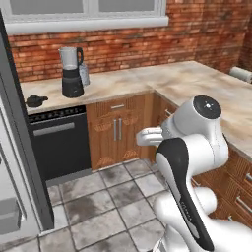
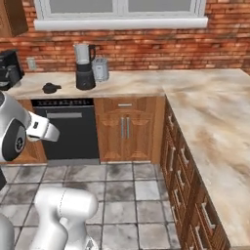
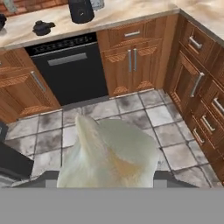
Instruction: Grab the garlics from the fridge, place them in the blender, close the lid, and turn on the blender to create a marinade.
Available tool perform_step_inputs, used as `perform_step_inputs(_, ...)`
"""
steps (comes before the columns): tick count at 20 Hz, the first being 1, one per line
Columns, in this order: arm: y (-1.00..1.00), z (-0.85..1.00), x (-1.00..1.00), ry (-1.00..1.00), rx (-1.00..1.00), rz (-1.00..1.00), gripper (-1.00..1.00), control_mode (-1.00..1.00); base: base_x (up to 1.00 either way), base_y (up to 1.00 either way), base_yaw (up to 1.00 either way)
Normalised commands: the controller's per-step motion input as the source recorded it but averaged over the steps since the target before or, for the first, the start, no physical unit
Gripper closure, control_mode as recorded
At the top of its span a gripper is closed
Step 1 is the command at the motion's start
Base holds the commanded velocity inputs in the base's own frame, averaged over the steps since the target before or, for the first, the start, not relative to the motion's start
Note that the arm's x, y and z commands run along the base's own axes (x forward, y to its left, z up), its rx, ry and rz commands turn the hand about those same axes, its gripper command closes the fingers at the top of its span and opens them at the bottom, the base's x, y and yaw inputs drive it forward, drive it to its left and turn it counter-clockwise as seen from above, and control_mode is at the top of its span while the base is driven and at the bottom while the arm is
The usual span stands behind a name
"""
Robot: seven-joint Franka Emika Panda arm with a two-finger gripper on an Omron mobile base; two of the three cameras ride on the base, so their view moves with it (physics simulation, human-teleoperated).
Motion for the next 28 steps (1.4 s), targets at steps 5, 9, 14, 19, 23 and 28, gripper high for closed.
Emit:
perform_step_inputs(5, 0.00, 0.00, 0.00, 0.00, 0.00, 0.00, 1.00, 1.00, 1.00, 0.00, 0.33)
perform_step_inputs(9, 0.00, 0.00, 0.00, 0.00, 0.00, 0.00, 1.00, 1.00, 1.00, -0.32, 0.17)
perform_step_inputs(14, 0.00, 0.00, 0.00, 0.00, 0.00, 0.00, 1.00, 1.00, 1.00, -0.55, 0.03)
perform_step_inputs(19, 0.00, 0.00, 0.00, 0.00, 0.00, 0.00, 1.00, 1.00, 1.00, 0.05, 0.00)
perform_step_inputs(23, 0.00, 0.00, 0.00, 0.00, 0.00, 0.00, 1.00, 1.00, 0.68, 0.47, 0.00)
perform_step_inputs(28, 0.00, 0.00, 0.00, 0.00, 0.00, 0.00, 1.00, 1.00, 0.18, 0.82, 0.02)
